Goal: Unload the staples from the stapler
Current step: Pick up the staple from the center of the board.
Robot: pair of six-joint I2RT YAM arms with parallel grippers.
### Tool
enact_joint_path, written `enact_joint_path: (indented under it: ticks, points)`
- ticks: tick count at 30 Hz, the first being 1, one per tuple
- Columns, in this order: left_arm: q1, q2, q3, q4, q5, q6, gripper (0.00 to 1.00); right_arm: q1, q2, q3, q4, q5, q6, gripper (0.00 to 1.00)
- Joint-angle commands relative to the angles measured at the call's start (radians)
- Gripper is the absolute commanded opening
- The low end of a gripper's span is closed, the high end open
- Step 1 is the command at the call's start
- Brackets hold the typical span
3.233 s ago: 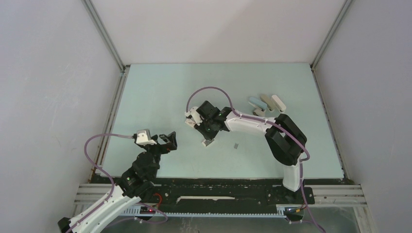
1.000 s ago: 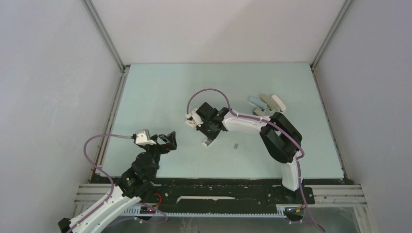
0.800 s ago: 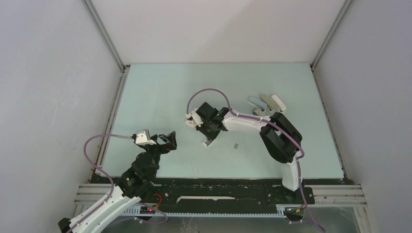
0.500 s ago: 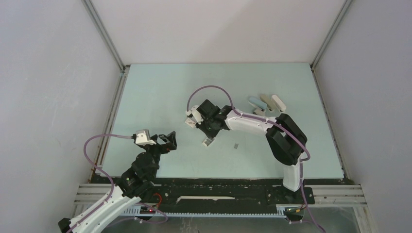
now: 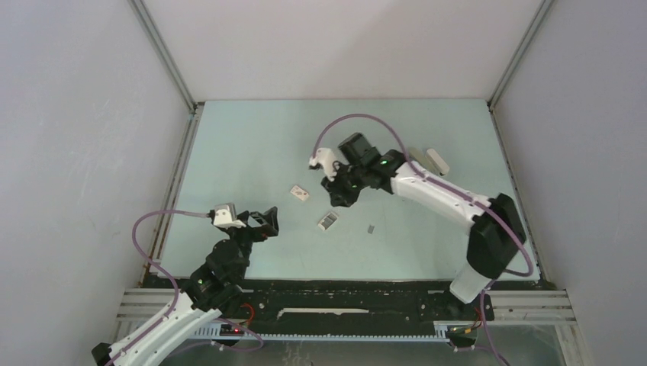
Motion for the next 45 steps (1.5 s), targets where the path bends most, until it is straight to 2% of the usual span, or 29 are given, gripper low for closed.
enact_joint_path:
  ticks: [1, 6, 9, 12, 15, 24, 32, 42, 45]
  points:
    - [0.005, -0.023, -0.033, 0.042, 0.064, 0.042, 1.00, -0.111, -0.168, -0.081, -0.004, -0.253, -0.088, 0.32]
    - [0.005, -0.034, -0.037, 0.056, 0.138, 0.031, 1.00, -0.284, -0.313, -0.215, 0.058, -0.476, -0.100, 0.36]
    - [0.006, -0.022, -0.060, 0.126, 0.215, -0.013, 1.00, -0.394, -0.369, -0.294, 0.090, -0.618, -0.097, 0.38]
    - [0.006, 0.017, -0.088, 0.210, 0.279, -0.071, 1.00, -0.490, -0.379, -0.329, 0.082, -0.738, -0.084, 0.38]
    - [0.005, 0.088, -0.095, 0.298, 0.345, -0.109, 1.00, -0.544, -0.363, -0.330, 0.064, -0.795, -0.065, 0.38]
    - [0.004, 0.358, -0.046, 0.477, 0.516, -0.179, 1.00, -0.554, -0.375, -0.331, 0.072, -0.768, -0.056, 0.39]
    - [0.001, 0.498, 0.013, 0.528, 0.589, -0.223, 0.97, -0.565, -0.385, -0.330, 0.081, -0.747, -0.044, 0.39]
    - [-0.113, 0.655, 0.135, 0.524, 0.547, -0.165, 0.94, -0.572, -0.396, -0.330, 0.088, -0.740, -0.034, 0.39]
    - [-0.145, 0.721, 0.177, 0.528, 0.525, -0.149, 0.91, -0.582, -0.402, -0.330, 0.094, -0.724, -0.022, 0.39]
